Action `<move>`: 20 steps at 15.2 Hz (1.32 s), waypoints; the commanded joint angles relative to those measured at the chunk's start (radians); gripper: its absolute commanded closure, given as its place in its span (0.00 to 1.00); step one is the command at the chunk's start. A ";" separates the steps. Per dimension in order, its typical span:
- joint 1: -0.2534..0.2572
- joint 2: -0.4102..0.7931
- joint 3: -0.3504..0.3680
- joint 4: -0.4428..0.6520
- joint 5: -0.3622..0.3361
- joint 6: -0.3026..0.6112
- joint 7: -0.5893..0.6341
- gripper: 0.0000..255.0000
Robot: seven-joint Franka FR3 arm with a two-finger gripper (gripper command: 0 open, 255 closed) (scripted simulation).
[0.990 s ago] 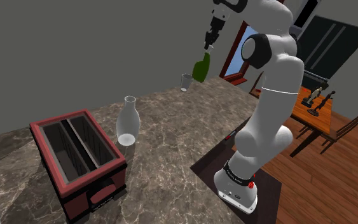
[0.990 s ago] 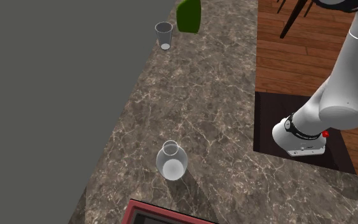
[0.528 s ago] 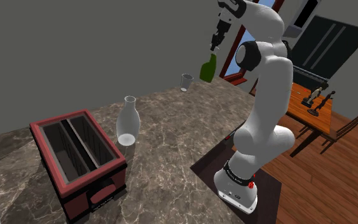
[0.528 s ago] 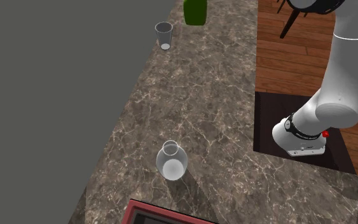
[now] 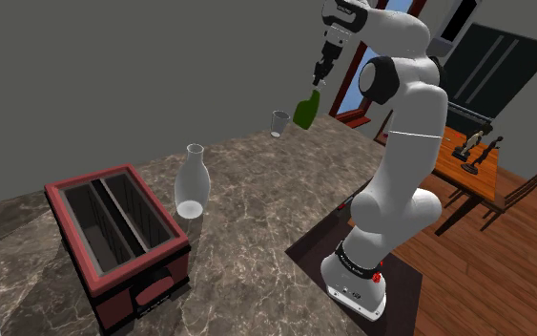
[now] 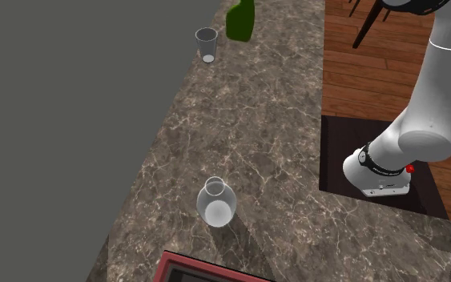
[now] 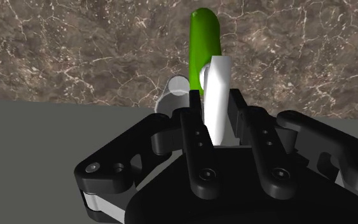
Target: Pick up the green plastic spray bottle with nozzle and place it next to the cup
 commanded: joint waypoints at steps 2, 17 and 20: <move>0.008 -0.020 0.000 -0.070 -0.004 0.051 -0.002 1.00; 0.026 -0.049 0.002 -0.315 -0.006 0.267 -0.019 1.00; 0.028 -0.046 0.003 -0.352 -0.004 0.306 -0.023 1.00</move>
